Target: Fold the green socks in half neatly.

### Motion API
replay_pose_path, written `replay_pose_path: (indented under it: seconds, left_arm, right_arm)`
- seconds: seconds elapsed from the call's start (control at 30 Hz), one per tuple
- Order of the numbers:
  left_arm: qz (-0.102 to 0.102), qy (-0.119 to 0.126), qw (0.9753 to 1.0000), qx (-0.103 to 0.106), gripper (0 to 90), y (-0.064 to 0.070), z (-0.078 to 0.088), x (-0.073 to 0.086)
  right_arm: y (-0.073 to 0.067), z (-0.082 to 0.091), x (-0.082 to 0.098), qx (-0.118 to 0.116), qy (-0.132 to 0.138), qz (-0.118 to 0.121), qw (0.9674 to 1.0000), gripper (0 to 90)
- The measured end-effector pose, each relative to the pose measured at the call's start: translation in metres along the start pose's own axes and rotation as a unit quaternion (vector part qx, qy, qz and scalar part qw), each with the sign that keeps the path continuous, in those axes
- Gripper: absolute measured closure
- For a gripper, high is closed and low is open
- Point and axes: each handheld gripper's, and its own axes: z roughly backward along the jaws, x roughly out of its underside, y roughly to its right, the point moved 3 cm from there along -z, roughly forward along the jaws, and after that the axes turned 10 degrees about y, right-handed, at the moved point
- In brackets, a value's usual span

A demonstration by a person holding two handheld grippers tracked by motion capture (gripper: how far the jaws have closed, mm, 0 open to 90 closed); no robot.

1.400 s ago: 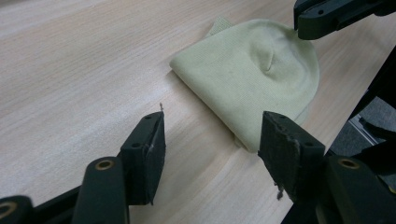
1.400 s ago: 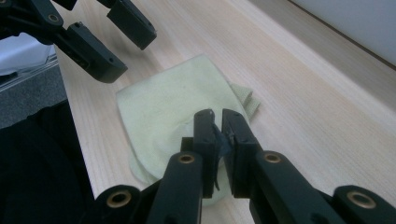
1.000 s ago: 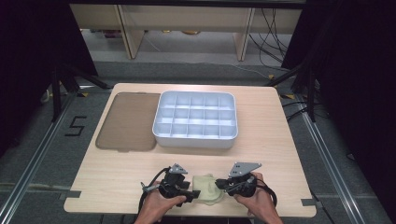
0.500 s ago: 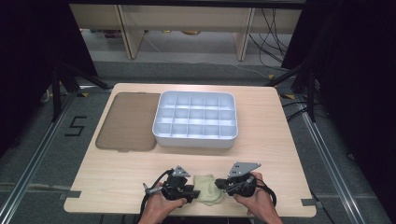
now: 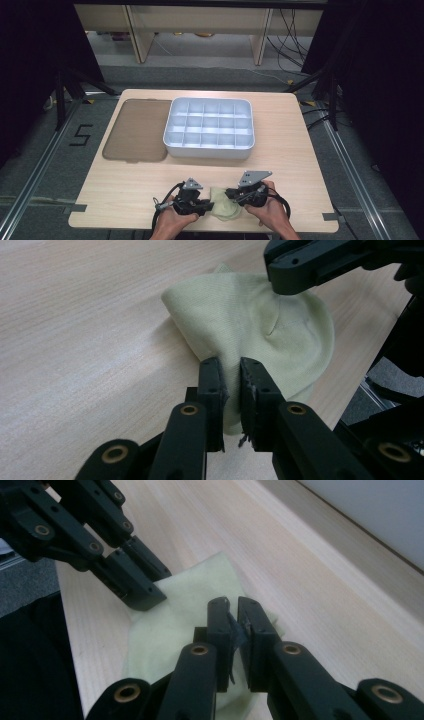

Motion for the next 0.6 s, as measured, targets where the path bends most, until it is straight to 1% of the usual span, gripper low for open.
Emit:
replay_pose_path:
  seconds: [0.03,0.07,0.1,0.13,0.17,0.2,0.27,0.3,0.33,0.37,0.4,0.43,0.47,0.5,0.53,0.57,0.6]
  left_arm:
    - [-0.003,-0.003,1.0000,-0.001,80.2,-0.001,0.000,0.000]
    - [0.004,0.002,1.0000,-0.002,80.2,-0.001,-0.001,0.000]
    - [0.002,0.003,1.0000,-0.001,80.2,-0.001,0.000,-0.001]
    - [0.002,0.003,1.0000,-0.001,80.3,-0.001,0.000,-0.001]
    - [0.003,0.003,1.0000,-0.001,80.3,0.000,0.000,-0.001]
    - [0.003,0.004,1.0000,-0.001,80.5,0.000,0.000,-0.002]
    - [0.004,0.006,1.0000,-0.002,80.7,0.000,0.000,-0.002]
    - [0.002,0.005,1.0000,-0.002,81.0,-0.001,0.001,-0.003]
    - [0.002,0.007,1.0000,-0.003,81.2,-0.001,0.001,-0.003]
    - [0.001,0.006,1.0000,-0.003,81.4,-0.001,0.001,-0.003]
    - [0.001,0.006,1.0000,-0.003,81.6,-0.001,0.001,-0.003]
    - [-0.010,-0.004,0.9999,-0.002,81.6,-0.003,0.003,-0.003]
    - [-0.010,-0.001,0.9999,-0.004,81.8,-0.003,0.003,-0.003]
    - [-0.003,0.006,1.0000,-0.003,82.1,-0.003,0.003,-0.004]
    - [-0.003,0.006,1.0000,-0.003,82.3,-0.003,0.003,-0.004]
    - [-0.013,0.000,0.9999,-0.004,82.4,-0.005,0.006,-0.005]
    - [-0.013,0.000,0.9999,-0.004,82.4,-0.005,0.006,-0.005]
  right_arm:
    - [0.000,-0.001,-0.001,-0.001,0.000,0.001,1.0000,84.8]
    - [0.000,-0.001,-0.001,-0.001,0.000,0.001,1.0000,84.8]
    - [0.001,-0.003,-0.002,0.002,0.004,0.001,1.0000,85.2]
    - [0.001,-0.003,-0.002,0.002,0.004,0.001,1.0000,85.2]
    - [0.003,-0.005,-0.004,0.000,0.010,0.005,0.9999,85.6]
    - [0.005,-0.007,-0.006,0.003,0.016,0.003,0.9999,85.8]
    - [0.006,-0.009,-0.006,0.005,0.015,0.001,0.9999,85.8]
    - [0.008,-0.014,-0.005,0.003,0.005,-0.005,1.0000,85.9]
    - [0.008,-0.018,-0.005,0.002,0.000,-0.006,1.0000,86.0]
    - [0.008,-0.021,-0.004,0.001,-0.004,-0.005,1.0000,86.1]
    - [0.008,-0.021,-0.004,0.001,-0.004,-0.005,1.0000,86.1]
    - [0.008,-0.024,-0.004,0.000,-0.010,-0.006,0.9999,86.3]
    - [0.009,-0.027,-0.004,0.000,-0.012,-0.002,0.9999,86.4]
    - [0.009,-0.031,-0.003,0.001,-0.018,-0.002,0.9998,86.7]
    - [0.009,-0.034,-0.003,0.001,-0.020,-0.002,0.9998,86.9]
    - [0.009,-0.035,-0.003,0.000,-0.021,0.001,0.9998,87.0]
    - [0.009,-0.035,-0.003,0.000,-0.021,0.001,0.9998,87.0]
